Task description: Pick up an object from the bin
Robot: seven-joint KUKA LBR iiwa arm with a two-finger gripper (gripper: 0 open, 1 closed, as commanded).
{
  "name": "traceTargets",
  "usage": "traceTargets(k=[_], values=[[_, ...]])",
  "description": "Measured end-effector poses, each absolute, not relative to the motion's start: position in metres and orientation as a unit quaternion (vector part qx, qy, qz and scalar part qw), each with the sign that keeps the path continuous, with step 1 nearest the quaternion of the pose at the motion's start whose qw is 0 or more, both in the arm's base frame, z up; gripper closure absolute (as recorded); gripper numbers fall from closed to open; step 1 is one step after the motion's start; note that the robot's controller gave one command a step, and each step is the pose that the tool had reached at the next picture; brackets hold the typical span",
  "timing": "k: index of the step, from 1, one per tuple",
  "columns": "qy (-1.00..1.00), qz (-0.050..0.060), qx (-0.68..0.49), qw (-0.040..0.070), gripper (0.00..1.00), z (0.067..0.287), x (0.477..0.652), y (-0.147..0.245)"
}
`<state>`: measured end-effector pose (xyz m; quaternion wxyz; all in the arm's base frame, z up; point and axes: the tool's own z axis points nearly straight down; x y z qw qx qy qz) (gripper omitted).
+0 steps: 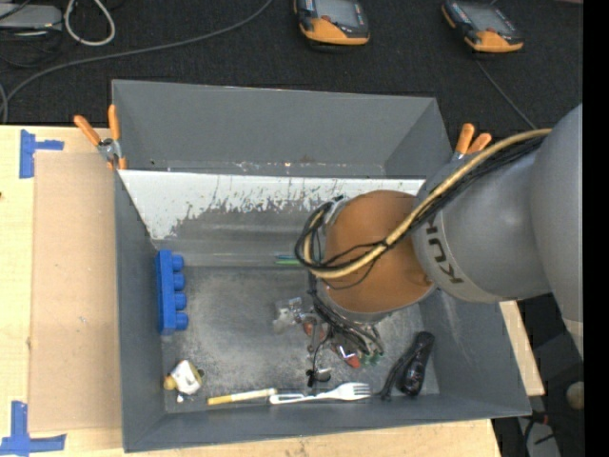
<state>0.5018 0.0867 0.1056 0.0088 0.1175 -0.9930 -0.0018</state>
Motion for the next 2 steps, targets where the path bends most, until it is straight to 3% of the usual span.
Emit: traceTargets(k=[1, 2], values=[[-1.000, -0.001, -0.017, -0.001, 0.00, 0.081, 0.534, 0.009], [-0.971, -0.005, 0.240, 0.008, 1.00, 0.071, 0.506, 0.142]])
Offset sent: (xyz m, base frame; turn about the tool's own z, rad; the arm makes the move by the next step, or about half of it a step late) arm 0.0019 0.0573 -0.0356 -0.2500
